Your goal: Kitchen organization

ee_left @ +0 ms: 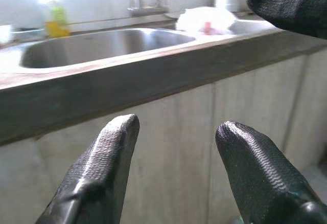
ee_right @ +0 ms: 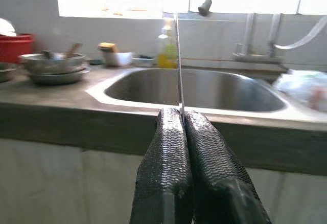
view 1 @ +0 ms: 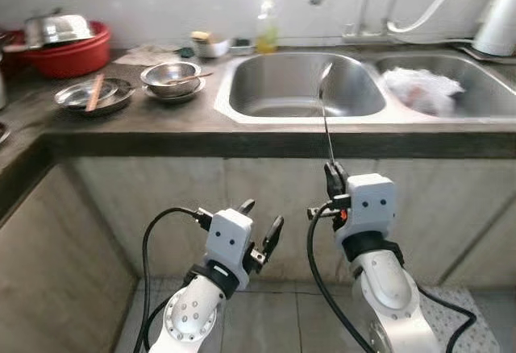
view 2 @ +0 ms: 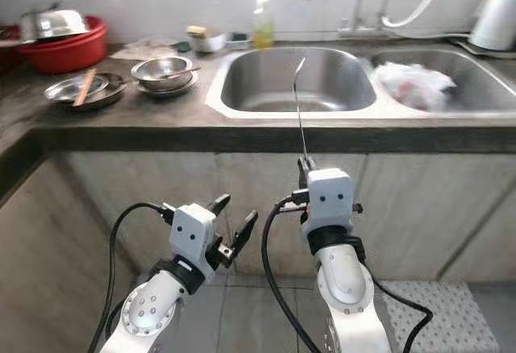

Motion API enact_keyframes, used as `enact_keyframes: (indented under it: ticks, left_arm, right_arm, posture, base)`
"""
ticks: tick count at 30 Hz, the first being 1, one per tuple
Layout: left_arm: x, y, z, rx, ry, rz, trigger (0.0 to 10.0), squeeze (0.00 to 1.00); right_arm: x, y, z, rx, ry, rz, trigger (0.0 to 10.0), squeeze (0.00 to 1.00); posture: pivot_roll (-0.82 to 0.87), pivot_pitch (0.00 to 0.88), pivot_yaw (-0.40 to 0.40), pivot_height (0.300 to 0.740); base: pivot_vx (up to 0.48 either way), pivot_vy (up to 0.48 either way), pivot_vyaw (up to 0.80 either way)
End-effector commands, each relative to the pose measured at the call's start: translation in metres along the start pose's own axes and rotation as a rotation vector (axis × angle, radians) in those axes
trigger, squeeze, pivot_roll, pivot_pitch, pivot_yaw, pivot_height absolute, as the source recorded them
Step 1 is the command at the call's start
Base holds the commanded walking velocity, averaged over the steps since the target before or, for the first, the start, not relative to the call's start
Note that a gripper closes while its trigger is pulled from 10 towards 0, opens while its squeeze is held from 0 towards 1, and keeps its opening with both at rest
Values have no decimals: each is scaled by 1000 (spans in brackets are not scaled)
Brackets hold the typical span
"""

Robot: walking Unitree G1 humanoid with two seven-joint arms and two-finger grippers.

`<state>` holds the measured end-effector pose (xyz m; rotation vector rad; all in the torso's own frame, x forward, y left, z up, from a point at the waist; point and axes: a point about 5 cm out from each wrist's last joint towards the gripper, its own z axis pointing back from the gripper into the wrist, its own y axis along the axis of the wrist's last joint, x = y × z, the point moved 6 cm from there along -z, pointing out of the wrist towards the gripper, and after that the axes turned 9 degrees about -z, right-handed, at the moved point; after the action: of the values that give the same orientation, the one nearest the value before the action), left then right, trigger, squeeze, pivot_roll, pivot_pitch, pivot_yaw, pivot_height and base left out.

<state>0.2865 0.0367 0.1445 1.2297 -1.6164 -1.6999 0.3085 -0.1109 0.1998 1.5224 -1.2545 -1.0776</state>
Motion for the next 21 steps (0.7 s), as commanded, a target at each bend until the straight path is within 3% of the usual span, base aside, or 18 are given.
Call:
enact_keyframes:
  ticks: [1,5,21]
  left_arm:
    - [3,5,-2,10,-8,-8,10000,0]
    - [2,6,-2,20,-4,-30,10000,0]
    - [5,8,-5,34,-24,-43,10000,0]
  right_arm:
    - [3,5,0,18,-12,7,10000,0]
    - [3,6,0,24,-12,16,10000,0]
    - [11,16,-11,60,-10,55,10000,0]
  posture:
    - [96,50,41,740]
    - [95,46,40,740]
    - [88,28,40,740]
  base:
    - [0,0,-800]
    - [70,0,0]
    - [432,0,0]
